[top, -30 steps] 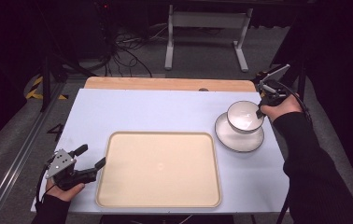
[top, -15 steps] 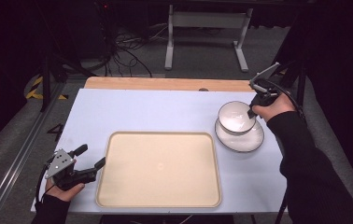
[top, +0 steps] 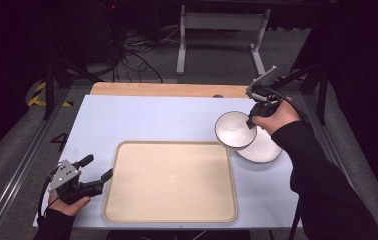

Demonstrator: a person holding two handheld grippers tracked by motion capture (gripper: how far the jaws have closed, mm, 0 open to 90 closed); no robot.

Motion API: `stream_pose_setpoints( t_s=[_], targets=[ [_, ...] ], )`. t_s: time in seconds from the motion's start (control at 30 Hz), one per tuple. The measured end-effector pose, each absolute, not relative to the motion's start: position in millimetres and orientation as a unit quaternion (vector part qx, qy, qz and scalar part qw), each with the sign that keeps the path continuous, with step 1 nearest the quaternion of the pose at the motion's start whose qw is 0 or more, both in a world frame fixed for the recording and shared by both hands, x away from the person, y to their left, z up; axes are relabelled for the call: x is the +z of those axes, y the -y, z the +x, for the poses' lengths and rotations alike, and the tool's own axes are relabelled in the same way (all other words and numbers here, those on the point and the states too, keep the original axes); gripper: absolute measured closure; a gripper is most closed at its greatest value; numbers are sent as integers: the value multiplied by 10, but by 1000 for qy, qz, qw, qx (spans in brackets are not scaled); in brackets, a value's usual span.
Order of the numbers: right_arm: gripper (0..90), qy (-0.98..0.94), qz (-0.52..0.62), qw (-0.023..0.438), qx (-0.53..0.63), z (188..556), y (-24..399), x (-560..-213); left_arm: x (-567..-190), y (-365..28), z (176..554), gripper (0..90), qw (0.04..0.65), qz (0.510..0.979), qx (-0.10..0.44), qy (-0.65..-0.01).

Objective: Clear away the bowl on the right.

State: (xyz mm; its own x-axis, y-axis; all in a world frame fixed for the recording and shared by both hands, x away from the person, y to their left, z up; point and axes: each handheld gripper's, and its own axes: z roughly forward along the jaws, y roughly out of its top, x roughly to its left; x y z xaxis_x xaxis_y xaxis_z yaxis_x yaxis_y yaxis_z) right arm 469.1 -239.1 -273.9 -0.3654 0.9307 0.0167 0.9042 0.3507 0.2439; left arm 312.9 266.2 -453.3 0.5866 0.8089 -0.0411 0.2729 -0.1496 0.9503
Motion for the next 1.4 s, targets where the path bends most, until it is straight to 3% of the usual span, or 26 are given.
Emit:
stream_pose_setpoints(
  t_s=[1.4],
  targets=[
    [850, -904, 404, 16, 140, 4235, 1134, -2714, -4529, -2657, 3118, 153, 532, 716, 254, -374]
  ],
)
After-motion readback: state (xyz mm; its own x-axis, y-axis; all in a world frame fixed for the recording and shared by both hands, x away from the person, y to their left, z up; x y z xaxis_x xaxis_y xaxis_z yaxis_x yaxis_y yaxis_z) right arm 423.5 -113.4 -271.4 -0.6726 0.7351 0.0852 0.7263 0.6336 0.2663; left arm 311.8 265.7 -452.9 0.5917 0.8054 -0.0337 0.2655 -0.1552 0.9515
